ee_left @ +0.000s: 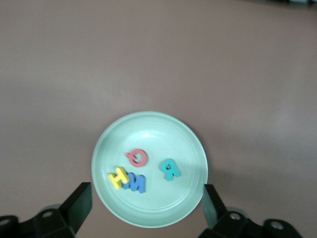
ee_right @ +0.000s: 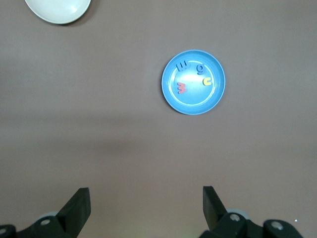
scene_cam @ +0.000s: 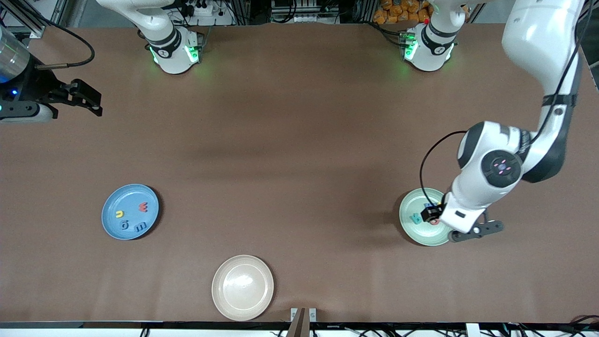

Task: Sort upper and lower case letters into plates
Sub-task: 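Release R on the green plate and withdraw the left gripper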

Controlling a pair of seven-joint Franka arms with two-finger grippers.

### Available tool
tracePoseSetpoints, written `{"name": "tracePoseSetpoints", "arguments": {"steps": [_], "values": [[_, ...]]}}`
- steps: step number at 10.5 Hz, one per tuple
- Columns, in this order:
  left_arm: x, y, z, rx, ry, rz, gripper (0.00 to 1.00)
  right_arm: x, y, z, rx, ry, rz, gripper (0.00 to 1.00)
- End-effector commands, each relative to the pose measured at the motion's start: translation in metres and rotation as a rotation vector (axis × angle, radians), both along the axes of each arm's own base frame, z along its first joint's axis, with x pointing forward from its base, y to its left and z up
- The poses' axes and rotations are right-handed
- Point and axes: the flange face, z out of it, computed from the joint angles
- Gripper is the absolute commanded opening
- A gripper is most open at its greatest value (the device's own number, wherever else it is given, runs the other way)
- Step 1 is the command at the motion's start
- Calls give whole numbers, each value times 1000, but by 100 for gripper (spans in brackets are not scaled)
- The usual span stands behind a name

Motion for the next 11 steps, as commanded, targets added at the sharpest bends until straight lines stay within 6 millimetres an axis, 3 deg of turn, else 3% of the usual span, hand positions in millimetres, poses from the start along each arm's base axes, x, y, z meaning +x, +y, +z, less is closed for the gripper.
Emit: {"name": "tracePoseSetpoints", "arguments": {"steps": [1, 3, 6, 9, 11], "values": [[-23, 17, 79, 35, -37, -39, 100, 4, 2, 6, 2, -34, -38, 100], [-42, 22, 123, 45, -28, -102, 100, 5, -1, -2, -1, -13, -54, 100], [-66, 26, 168, -2, -27, -66, 100, 6, -6, -3, 1, -13, -65, 100], [-94, 71, 211, -53, 27, -176, 100, 5, -3, -1, 3, -20, -60, 100], [-114, 92, 228, -82, 81, -187, 100, 5, -3, -1, 3, -23, -60, 100]]}}
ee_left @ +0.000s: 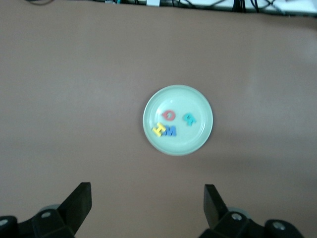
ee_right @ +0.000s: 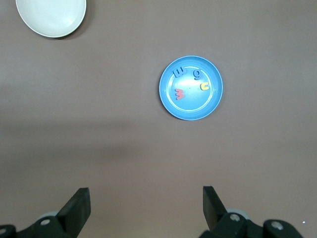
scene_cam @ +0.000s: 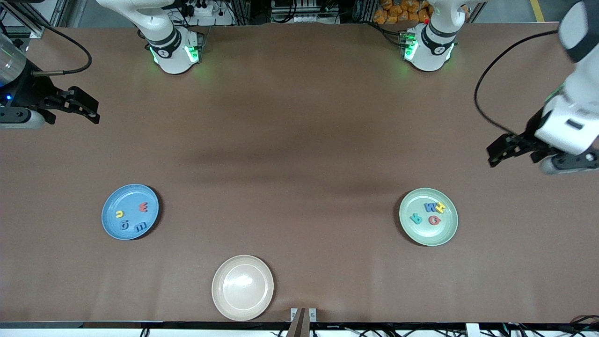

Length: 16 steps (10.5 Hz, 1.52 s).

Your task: Sort upper and lower case letters into plates

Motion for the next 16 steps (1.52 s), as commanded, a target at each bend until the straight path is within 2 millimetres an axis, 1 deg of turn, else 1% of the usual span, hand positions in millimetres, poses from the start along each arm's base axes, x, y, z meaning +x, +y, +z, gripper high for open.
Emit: {"name": "tracePoseSetpoints", "arguments": {"steps": [1, 2, 5, 6, 7, 9, 10, 13, 15, 16], "values": [[-28, 8, 17, -15, 54, -44, 100, -2, 0, 3, 1, -7, -17, 100], [-35, 0, 17, -10, 84, -71, 100, -2, 0, 3, 1, -7, -17, 100], [-48, -7, 28, -19, 81, -142, 100, -2, 0, 4, 1, -9, -17, 100], [-52, -16, 30, -17, 84, -166, 100, -2, 0, 3, 1, -7, -17, 100], [-55, -18, 29, -14, 89, -174, 100, -2, 0, 3, 1, -7, -18, 100], [-66, -20, 35, -8, 90, -184, 100, -2, 0, 1, 0, -3, -17, 100], [-70, -20, 38, -5, 85, -186, 100, -2, 0, 1, 0, -3, -17, 100], [-71, -19, 37, -5, 90, -183, 100, -2, 0, 1, 0, -1, -17, 100], [-70, -11, 37, -9, 89, -169, 100, -2, 0, -2, -1, 5, -17, 100], [-68, 3, 39, -15, 85, -147, 100, -3, 0, -3, -1, 5, -17, 100]]}}
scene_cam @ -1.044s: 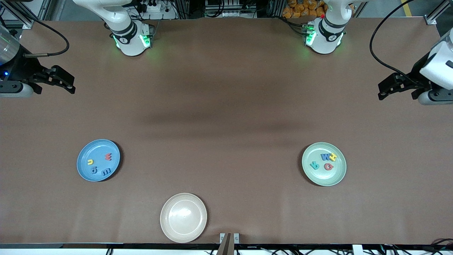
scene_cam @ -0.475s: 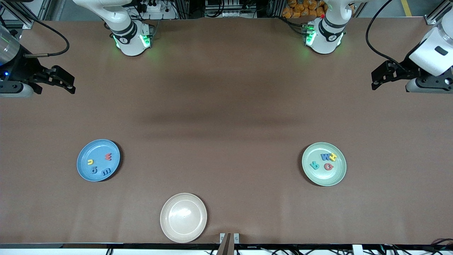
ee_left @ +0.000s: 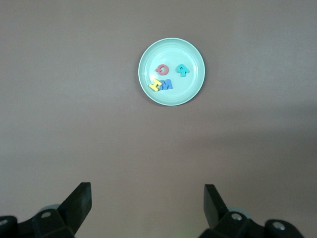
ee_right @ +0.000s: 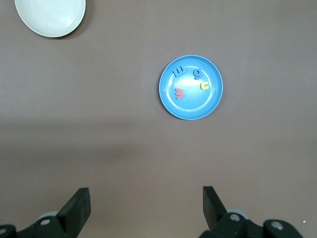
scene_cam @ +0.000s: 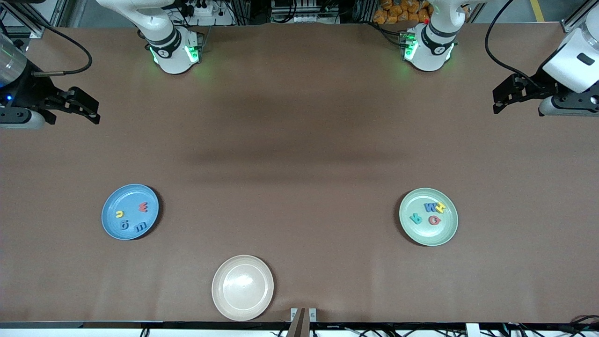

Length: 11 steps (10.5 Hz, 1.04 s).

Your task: Sort upper and lower case letters into plates

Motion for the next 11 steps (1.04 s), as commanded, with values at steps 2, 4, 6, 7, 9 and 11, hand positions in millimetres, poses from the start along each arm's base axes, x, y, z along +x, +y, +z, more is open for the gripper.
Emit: {"name": "tracePoseSetpoints", "arguments": {"steps": [2, 4, 6, 7, 9, 11], "values": [[-6, 19, 4, -26, 3, 3, 100, -2, 0, -2, -1, 3, -14, 100], [-6, 21, 5, -24, 0, 11, 100, -2, 0, -2, -1, 3, -14, 100], [-4, 25, 4, -27, -1, 17, 100, -2, 0, -3, -1, 6, -14, 100], [-3, 26, 3, -28, 0, 20, 100, -2, 0, -3, -1, 6, -14, 100], [2, 28, -3, -30, 1, 29, 100, -2, 0, -3, -1, 6, -14, 100], [1, 25, -1, -30, -3, 24, 100, -2, 0, -3, -1, 6, -14, 100]]}}
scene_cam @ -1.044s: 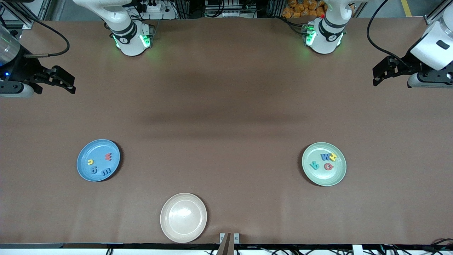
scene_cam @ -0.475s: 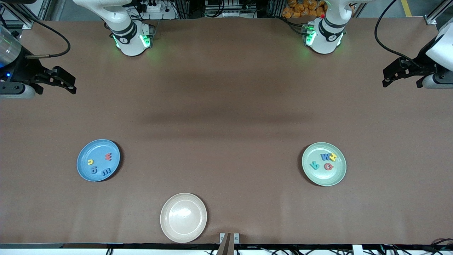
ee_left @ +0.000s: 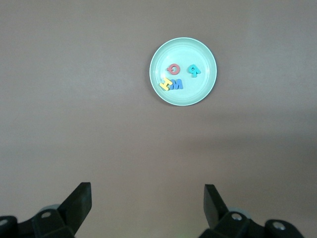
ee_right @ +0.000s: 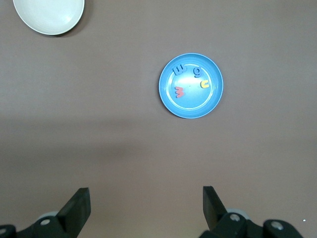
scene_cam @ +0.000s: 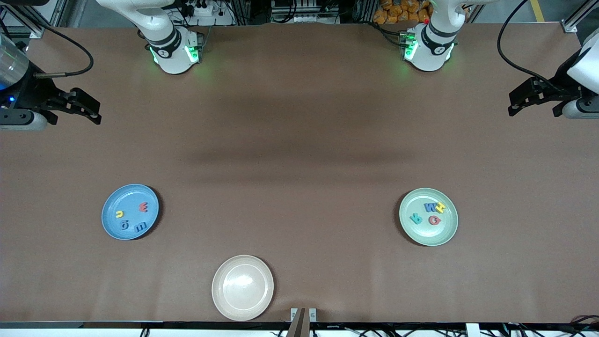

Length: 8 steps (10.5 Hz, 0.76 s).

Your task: Sort upper and lower case letters into plates

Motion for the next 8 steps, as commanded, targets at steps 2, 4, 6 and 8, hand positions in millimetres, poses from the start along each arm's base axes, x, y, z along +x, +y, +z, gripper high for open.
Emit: {"name": "tracePoseSetpoints", "arguments": {"steps": [2, 4, 6, 8], "values": [[0, 1, 1, -19, -9, -7, 100, -2, 0, 0, 0, 0, -13, 100], [2, 3, 1, -18, -17, -3, 100, -2, 0, 0, 0, 0, -13, 100], [7, 5, -3, -18, -15, 0, 100, -3, 0, 0, -1, 1, -13, 100], [8, 6, -2, -18, -28, 3, 100, -3, 0, 0, -1, 1, -13, 100]]}}
